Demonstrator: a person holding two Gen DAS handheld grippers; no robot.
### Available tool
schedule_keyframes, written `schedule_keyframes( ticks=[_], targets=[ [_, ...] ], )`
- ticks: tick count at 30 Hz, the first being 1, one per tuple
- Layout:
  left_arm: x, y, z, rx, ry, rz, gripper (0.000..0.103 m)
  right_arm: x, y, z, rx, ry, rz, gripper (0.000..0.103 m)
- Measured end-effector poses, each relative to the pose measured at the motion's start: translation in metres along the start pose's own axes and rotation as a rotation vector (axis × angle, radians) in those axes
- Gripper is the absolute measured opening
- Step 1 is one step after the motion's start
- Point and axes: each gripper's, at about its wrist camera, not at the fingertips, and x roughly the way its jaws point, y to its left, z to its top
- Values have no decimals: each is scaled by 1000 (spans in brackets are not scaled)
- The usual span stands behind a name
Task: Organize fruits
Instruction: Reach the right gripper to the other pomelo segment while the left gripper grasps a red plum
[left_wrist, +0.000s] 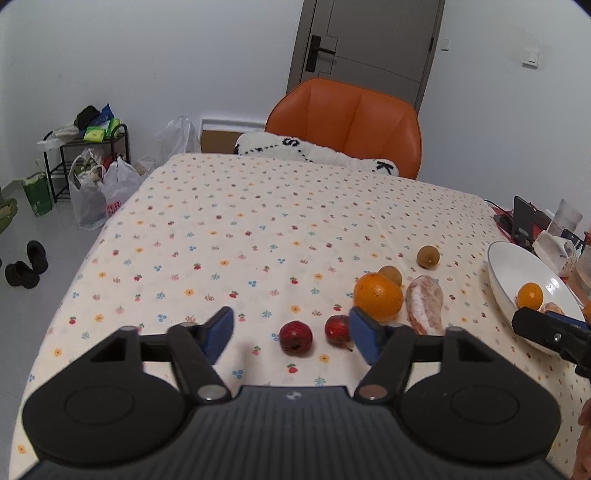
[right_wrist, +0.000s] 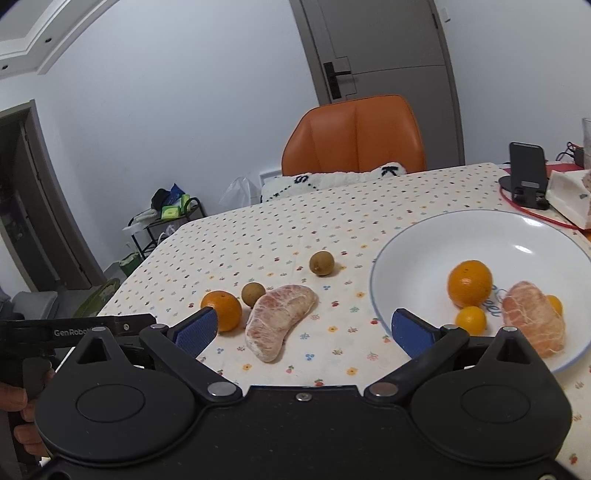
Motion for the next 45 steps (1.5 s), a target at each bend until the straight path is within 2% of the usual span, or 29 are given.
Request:
schedule_keyframes(
  ticks=[10,14,15,21,33,39,41,43,45],
  targets=[
    [20,6,-6,-18,44,-37,39,22,15,2,-38,41,22,90],
    [27,8,-7,-24,57,-61,23,30,20,6,-43,47,26,86],
    [28,9,-7,-26,58,-69,21,32,21,6,-47,46,26,86],
    [28,15,0,-23,47,-61,21,42,29,10,-45,51,49,81],
    [23,31,8,-40,34,-21,21,69,51,12,-72,81,130,81],
    [18,36,12,-42,22,-5,21,82,63,6,-102,91,142,79],
    [17,36,13,-42,20,-4,21,82,68,5,-136,90,136,69],
    [16,35,13,-41,18,-7,21,82,68,5,-147,104,139,38],
    [14,34,14,-39,15,-11,21,84,63,7,-116,129,148,36]
  ],
)
